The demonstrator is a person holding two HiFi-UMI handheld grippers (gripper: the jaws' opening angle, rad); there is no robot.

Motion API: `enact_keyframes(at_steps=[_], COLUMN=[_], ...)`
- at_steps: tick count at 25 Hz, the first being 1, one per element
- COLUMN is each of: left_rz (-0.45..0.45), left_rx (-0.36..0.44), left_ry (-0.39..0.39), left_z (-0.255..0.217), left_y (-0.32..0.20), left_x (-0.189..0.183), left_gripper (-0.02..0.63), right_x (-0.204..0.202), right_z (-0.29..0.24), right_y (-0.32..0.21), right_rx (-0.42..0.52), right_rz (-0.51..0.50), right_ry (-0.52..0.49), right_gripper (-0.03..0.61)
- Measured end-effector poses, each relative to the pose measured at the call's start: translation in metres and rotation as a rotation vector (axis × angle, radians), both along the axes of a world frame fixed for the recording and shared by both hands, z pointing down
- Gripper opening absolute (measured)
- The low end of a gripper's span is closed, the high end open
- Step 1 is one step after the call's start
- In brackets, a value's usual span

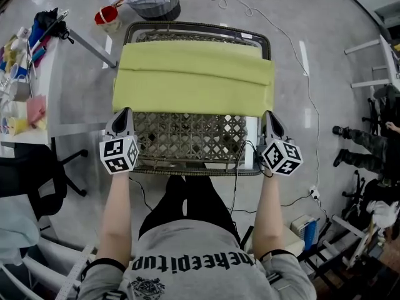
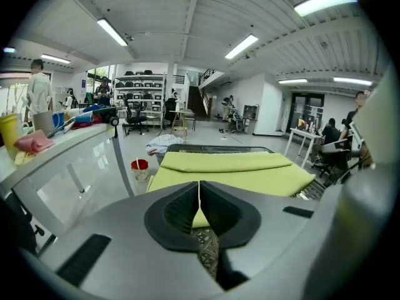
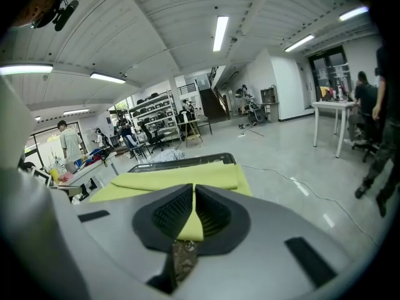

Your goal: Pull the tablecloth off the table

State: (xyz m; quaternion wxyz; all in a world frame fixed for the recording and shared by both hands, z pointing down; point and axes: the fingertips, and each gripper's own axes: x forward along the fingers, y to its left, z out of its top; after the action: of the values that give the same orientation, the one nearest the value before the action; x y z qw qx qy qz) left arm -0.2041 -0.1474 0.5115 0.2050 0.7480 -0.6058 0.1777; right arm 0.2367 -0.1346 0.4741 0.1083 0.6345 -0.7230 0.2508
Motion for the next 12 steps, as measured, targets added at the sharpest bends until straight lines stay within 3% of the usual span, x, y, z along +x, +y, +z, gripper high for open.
enact_keyframes(at_steps=[7, 12], left_rz=[-0.055, -0.085], left_rx=[-0.078, -0.122], left_ry=[0.022, 0.031], left_z=[0.030, 0.048], left_y=[-0.001, -0.005], left_x=[-0.011, -0.018], left_gripper=[0.019, 0.085], right_x=[0.017, 0.027], right_z=[0.042, 0.068], right_y=[0.010, 0.011], right_rx=[-0.091, -0.142], right_rz=[0.064, 0.092], right_ry=[-0.022, -0.026], right_gripper=[0.073, 0.111])
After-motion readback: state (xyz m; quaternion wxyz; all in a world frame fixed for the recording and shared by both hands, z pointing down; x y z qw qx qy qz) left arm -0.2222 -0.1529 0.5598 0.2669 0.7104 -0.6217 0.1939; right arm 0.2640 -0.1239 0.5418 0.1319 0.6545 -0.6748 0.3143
